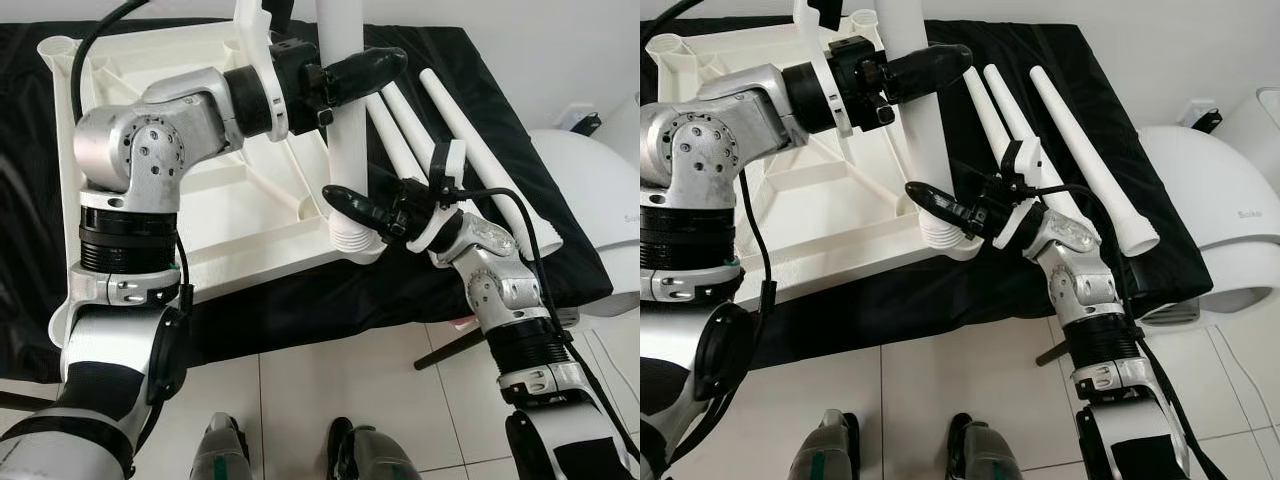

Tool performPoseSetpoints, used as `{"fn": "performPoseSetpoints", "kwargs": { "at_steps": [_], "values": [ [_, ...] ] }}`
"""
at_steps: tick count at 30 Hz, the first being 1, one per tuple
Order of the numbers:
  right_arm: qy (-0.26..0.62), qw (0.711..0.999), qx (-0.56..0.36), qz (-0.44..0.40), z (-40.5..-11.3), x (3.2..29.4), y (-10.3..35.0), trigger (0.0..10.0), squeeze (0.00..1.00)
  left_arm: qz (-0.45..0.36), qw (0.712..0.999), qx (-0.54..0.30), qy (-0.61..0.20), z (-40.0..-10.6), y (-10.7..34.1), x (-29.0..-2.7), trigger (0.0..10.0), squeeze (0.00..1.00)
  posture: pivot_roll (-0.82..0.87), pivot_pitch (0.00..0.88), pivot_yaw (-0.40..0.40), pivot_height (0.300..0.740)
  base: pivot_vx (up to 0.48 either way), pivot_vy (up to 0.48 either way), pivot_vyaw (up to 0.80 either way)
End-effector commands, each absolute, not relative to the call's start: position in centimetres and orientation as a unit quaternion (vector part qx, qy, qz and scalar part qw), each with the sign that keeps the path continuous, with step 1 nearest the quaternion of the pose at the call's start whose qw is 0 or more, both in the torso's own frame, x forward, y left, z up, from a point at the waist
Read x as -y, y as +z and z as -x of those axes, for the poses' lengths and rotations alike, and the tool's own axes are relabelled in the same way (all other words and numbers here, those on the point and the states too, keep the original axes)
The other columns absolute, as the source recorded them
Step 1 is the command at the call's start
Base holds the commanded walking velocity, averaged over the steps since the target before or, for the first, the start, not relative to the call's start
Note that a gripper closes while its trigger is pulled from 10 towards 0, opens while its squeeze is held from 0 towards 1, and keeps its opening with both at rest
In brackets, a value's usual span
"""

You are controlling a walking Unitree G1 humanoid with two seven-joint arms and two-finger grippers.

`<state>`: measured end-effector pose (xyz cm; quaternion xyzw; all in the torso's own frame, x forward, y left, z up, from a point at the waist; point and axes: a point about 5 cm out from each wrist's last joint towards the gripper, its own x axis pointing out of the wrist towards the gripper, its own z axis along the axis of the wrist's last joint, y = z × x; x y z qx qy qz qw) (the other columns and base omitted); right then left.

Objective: Building children table

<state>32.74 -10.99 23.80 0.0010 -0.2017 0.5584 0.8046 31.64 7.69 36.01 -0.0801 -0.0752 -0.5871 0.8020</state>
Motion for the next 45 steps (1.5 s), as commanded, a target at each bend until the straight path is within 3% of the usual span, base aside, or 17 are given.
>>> {"fn": "performPoseSetpoints", "kwargs": {
  "at_steps": [1,8,9,10,13,14,24,29,30,31,32,45],
  "values": [
    [0.554,0.806,0.207,0.012,-33.0,11.4,24.2,10.0,0.00,0.080,0.778,0.086,-0.617,-30.8,37.1,-7.0,0.0,0.00,0.10,0.205,-0.053,0.740,0.000,0.000,0.00],
    [0.540,0.814,0.214,0.014,-33.3,11.7,24.4,10.0,0.00,0.075,0.784,0.078,-0.611,-30.9,37.1,-7.0,0.0,0.00,0.11,0.198,-0.051,0.740,0.000,0.000,0.00],
    [0.536,0.816,0.214,0.013,-33.4,11.7,24.5,10.0,0.00,0.071,0.788,0.076,-0.607,-30.9,37.1,-7.0,3.6,0.00,0.11,0.198,-0.051,0.740,0.000,0.000,0.00],
    [0.532,0.819,0.214,0.010,-33.5,11.8,24.5,10.0,0.00,0.072,0.791,0.075,-0.604,-31.0,37.0,-7.0,10.0,0.00,0.10,0.192,-0.052,0.740,0.000,0.000,0.00],
    [0.530,0.820,0.214,0.008,-33.6,11.9,24.5,10.0,0.00,0.073,0.792,0.075,-0.601,-31.1,37.0,-7.0,10.0,0.00,0.10,0.192,-0.052,0.740,0.000,0.000,0.00],
    [0.527,0.822,0.216,0.001,-33.6,11.9,24.6,10.0,1.00,0.069,0.793,0.073,-0.600,-31.0,36.9,-6.9,10.0,0.00,0.10,0.184,-0.056,0.740,0.000,0.000,0.00],
    [0.503,0.837,0.214,-0.016,-34.1,12.1,24.7,10.0,1.00,0.031,0.805,0.075,-0.588,-31.0,36.4,-6.6,10.0,0.00,0.10,0.168,-0.063,0.740,0.000,0.000,0.00],
    [0.472,0.859,0.198,-0.023,-34.5,12.1,24.6,10.0,1.00,0.009,0.823,0.078,-0.562,-31.2,36.2,-6.5,10.0,0.00,0.09,0.175,-0.065,0.740,0.000,0.000,0.00],
    [0.463,0.865,0.193,-0.021,-34.6,12.2,24.6,10.0,0.70,0.000,0.830,0.080,-0.553,-31.4,36.1,-6.5,10.0,0.00,0.10,0.176,-0.064,0.740,0.000,0.000,0.00],
    [0.463,0.865,0.193,-0.021,-34.6,12.2,24.6,10.0,0.70,0.000,0.830,0.080,-0.553,-31.4,36.1,-6.5,10.0,0.00,0.10,0.176,-0.064,0.740,0.000,0.000,0.00],
    [0.452,0.873,0.184,-0.015,-34.7,12.1,24.5,10.0,0.00,-0.001,0.836,0.080,-0.543,-31.5,36.1,-6.6,10.0,0.00,0.10,0.177,-0.065,0.740,0.000,0.000,0.00],
    [0.392,0.907,0.145,0.044,-35.5,11.7,25.2,10.0,0.00,-0.050,0.875,0.086,-0.473,-32.6,36.1,-6.5,10.0,0.00,0.09,0.190,-0.077,0.740,0.000,0.000,0.00]
  ]
}}
